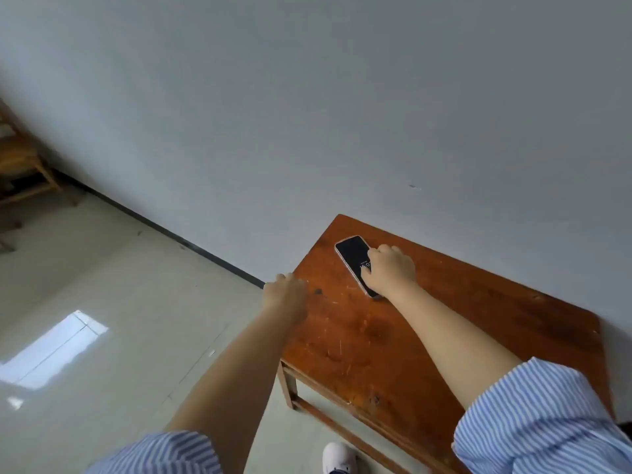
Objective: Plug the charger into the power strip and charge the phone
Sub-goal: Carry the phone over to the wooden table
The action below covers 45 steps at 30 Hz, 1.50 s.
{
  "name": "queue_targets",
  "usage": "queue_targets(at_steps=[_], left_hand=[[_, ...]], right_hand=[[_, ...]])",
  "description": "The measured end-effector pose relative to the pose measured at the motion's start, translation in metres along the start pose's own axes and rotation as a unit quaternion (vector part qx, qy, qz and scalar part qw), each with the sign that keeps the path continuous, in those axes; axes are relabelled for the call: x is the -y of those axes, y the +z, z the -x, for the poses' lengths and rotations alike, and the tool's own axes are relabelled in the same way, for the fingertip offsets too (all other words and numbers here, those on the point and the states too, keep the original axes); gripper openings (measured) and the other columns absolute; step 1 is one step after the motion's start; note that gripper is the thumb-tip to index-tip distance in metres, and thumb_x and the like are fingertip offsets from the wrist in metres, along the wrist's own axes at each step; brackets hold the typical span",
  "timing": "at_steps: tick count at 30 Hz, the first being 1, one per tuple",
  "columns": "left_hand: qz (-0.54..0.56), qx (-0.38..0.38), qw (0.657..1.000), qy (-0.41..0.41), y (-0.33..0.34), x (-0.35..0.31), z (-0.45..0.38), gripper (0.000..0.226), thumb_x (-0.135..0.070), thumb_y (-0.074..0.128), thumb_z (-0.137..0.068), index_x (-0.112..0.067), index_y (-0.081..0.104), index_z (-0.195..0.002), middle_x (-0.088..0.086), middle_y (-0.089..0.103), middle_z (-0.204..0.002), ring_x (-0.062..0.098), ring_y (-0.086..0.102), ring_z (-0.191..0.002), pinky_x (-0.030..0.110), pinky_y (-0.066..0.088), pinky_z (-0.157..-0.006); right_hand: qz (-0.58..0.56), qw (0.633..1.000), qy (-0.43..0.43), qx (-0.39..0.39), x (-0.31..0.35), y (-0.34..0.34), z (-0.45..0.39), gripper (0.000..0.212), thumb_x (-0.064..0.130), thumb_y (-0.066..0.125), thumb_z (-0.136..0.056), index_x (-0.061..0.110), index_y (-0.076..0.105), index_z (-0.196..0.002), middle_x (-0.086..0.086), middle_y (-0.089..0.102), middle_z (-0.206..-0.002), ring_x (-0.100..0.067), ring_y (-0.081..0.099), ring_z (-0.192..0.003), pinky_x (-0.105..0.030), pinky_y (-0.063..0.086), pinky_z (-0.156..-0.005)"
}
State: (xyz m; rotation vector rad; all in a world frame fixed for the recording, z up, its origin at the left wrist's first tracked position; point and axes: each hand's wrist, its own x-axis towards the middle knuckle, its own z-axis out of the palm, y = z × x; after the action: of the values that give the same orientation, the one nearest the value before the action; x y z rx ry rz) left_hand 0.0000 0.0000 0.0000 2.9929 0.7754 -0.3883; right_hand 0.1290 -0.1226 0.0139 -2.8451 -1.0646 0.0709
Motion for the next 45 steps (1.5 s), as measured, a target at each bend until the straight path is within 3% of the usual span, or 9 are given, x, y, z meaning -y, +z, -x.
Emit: queue_targets(at_steps=[5, 9, 11, 16, 22, 30, 35, 40, 45], left_hand=[[0.091, 0.029, 0.995, -0.016, 0.044, 0.002, -0.034, 0.046, -0.036, 0.034, -0.097, -0.021, 0.028, -0.14, 0.003, 0.027, -0.153, 0.025, 0.02, -0.142, 0.041, 0.025, -0.115], [0.118, 0.067, 0.991, -0.01, 0.079, 0.01, -0.047, 0.06, -0.047, 0.023, -0.096, -0.022, 0.006, -0.147, 0.0, 0.002, -0.159, 0.02, -0.003, -0.145, 0.038, 0.004, -0.119], [0.124, 0.068, 0.99, -0.005, 0.092, 0.014, -0.046, 0.061, -0.049, 0.018, -0.095, -0.021, -0.001, -0.147, -0.001, -0.003, -0.159, 0.017, -0.008, -0.145, 0.035, -0.003, -0.119], [0.131, 0.052, 0.99, 0.002, 0.099, 0.02, -0.047, 0.062, -0.05, 0.015, -0.095, -0.021, -0.001, -0.147, -0.002, -0.002, -0.158, 0.015, -0.008, -0.145, 0.033, -0.007, -0.117], [0.217, 0.037, 0.974, -0.052, 0.092, 0.05, -0.06, 0.054, -0.039, 0.023, -0.098, -0.017, 0.01, -0.147, 0.002, 0.006, -0.158, 0.017, -0.002, -0.145, 0.033, -0.003, -0.118], [0.121, 0.026, 0.979, -0.161, 0.059, 0.248, -0.069, 0.052, -0.03, 0.032, -0.098, -0.01, 0.02, -0.143, 0.006, 0.013, -0.157, 0.02, 0.003, -0.145, 0.038, 0.011, -0.119], [0.083, -0.016, 0.954, -0.288, 0.03, 0.424, -0.043, 0.045, -0.023, 0.037, -0.095, -0.003, 0.033, -0.136, 0.012, 0.024, -0.152, 0.025, 0.011, -0.144, 0.04, 0.018, -0.116], [0.07, -0.07, 0.928, -0.359, 0.002, 0.553, -0.023, 0.03, -0.015, 0.044, -0.089, -0.005, 0.05, -0.117, 0.01, 0.047, -0.13, 0.025, 0.029, -0.131, 0.037, 0.033, -0.103], [0.079, -0.136, 0.896, -0.415, -0.018, 0.678, -0.022, 0.035, -0.013, 0.046, -0.087, -0.007, 0.048, -0.121, 0.008, 0.048, -0.13, 0.025, 0.031, -0.13, 0.035, 0.035, -0.1]], right_hand=[[0.009, 0.996, 0.033, 0.084, -0.024, 0.05, -0.034, 0.068, 0.056, 0.051, -0.079, 0.016, 0.033, -0.131, -0.013, 0.039, -0.139, -0.031, 0.037, -0.126, -0.044, 0.038, -0.1], [0.001, 0.988, 0.067, 0.142, -0.031, 0.08, -0.061, 0.088, 0.069, 0.05, -0.072, 0.022, 0.017, -0.138, -0.014, 0.019, -0.151, -0.034, 0.021, -0.136, -0.049, 0.027, -0.11], [-0.005, 0.986, 0.078, 0.15, -0.027, 0.09, -0.066, 0.087, 0.067, 0.05, -0.073, 0.021, 0.015, -0.139, -0.016, 0.021, -0.15, -0.034, 0.024, -0.135, -0.047, 0.03, -0.108], [-0.06, 0.989, 0.115, 0.066, -0.018, 0.099, -0.069, 0.074, 0.054, 0.057, -0.076, 0.013, 0.031, -0.132, -0.019, 0.039, -0.138, -0.033, 0.037, -0.123, -0.044, 0.038, -0.101], [-0.094, 0.992, 0.061, 0.049, 0.03, 0.1, -0.085, 0.068, 0.047, 0.066, -0.071, 0.014, 0.041, -0.125, -0.018, 0.046, -0.129, -0.033, 0.041, -0.115, -0.044, 0.04, -0.094], [-0.158, 0.984, -0.042, 0.075, 0.199, 0.097, -0.141, 0.064, 0.04, 0.069, -0.066, 0.015, 0.046, -0.12, -0.015, 0.048, -0.123, -0.032, 0.039, -0.113, -0.041, 0.035, -0.094], [-0.184, 0.974, -0.112, 0.065, 0.365, 0.091, -0.181, 0.065, 0.034, 0.071, -0.064, 0.015, 0.048, -0.121, -0.013, 0.05, -0.122, -0.032, 0.04, -0.114, -0.04, 0.034, -0.096], [-0.195, 0.959, -0.202, 0.033, 0.51, 0.077, -0.218, 0.067, 0.036, 0.071, -0.064, 0.013, 0.047, -0.122, -0.015, 0.05, -0.121, -0.033, 0.041, -0.112, -0.041, 0.034, -0.094], [-0.196, 0.936, -0.292, 0.006, 0.656, 0.07, -0.274, 0.066, 0.036, 0.071, -0.062, 0.014, 0.049, -0.12, -0.016, 0.051, -0.119, -0.033, 0.042, -0.11, -0.04, 0.035, -0.093]])
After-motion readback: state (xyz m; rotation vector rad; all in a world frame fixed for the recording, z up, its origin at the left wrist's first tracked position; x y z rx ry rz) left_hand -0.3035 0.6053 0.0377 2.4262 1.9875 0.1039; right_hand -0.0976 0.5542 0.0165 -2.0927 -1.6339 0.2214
